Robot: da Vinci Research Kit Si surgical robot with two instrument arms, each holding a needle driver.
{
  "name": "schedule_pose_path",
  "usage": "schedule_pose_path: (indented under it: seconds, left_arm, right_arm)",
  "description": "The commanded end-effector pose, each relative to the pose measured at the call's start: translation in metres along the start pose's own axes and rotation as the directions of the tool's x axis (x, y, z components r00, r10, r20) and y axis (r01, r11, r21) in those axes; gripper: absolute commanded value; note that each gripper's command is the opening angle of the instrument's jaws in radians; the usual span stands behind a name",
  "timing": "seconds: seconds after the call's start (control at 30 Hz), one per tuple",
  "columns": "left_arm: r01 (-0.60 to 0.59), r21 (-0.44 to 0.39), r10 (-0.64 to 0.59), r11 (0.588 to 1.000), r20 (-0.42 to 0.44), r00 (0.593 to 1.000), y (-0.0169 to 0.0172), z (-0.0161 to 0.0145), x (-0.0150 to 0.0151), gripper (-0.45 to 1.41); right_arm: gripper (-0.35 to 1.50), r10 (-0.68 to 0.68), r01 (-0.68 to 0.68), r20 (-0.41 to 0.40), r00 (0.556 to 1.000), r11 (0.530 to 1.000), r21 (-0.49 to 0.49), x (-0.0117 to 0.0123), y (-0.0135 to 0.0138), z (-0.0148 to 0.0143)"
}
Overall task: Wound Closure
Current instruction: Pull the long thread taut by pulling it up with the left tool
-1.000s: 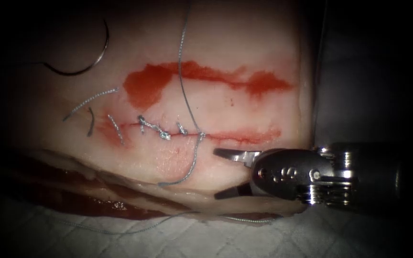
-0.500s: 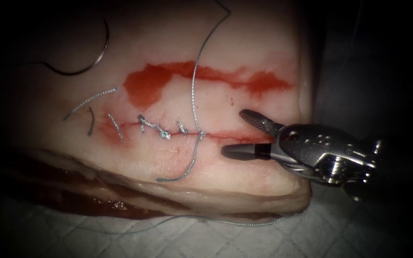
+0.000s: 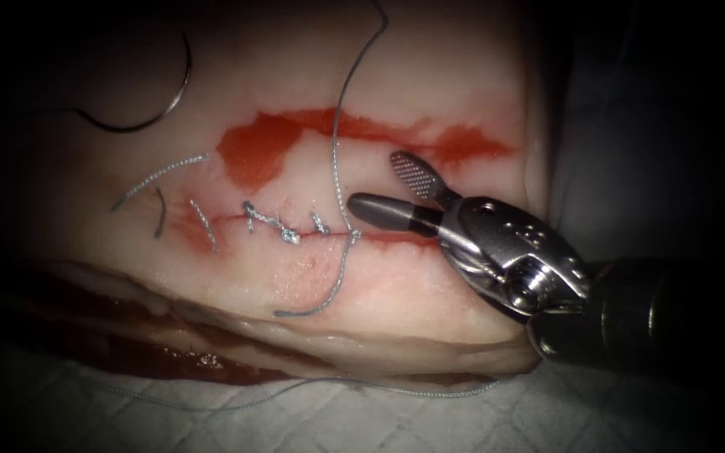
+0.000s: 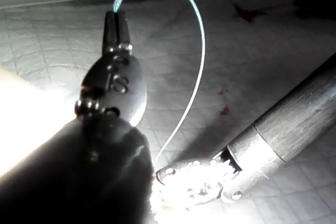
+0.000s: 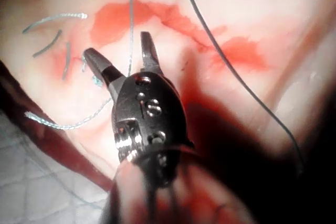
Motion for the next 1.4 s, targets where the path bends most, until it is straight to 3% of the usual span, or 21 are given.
schedule_pose_path:
  seconds: [0.03, 0.63, 0.97, 1.4]
  left_arm:
    - [0.002, 0.002, -0.002, 1.0, 0.009, 1.0, 0.0001, 0.0007, -0.0001, -0.45]
    - [0.069, 0.01, -0.07, 0.998, 0.063, 0.996, -0.0006, 0.0018, -0.0052, -0.45]
    - [0.095, 0.02, -0.096, 0.995, 0.088, 0.991, -0.0013, 0.0024, -0.0067, -0.45]
    - [0.095, 0.029, -0.098, 0.995, 0.096, 0.991, -0.002, 0.0022, -0.0074, -0.45]
  right_arm:
    - [1.36, -0.002, 0.002, 0.003, 1.0, 1.0, -0.004, 0.0, 0.0004, 0.0017]
    - [1.31, -0.018, 0.017, 0.01, 1.0, 1.0, 0.009, 0.0013, 0.0006, 0.0038]
    - [1.33, -0.054, 0.055, -0.027, 0.998, 0.998, 0.039, 0.0026, 0.0005, 0.0052]
    - [1.33, -0.092, 0.094, -0.029, 0.995, 0.994, 0.062, 0.0024, 0.0006, 0.0066]
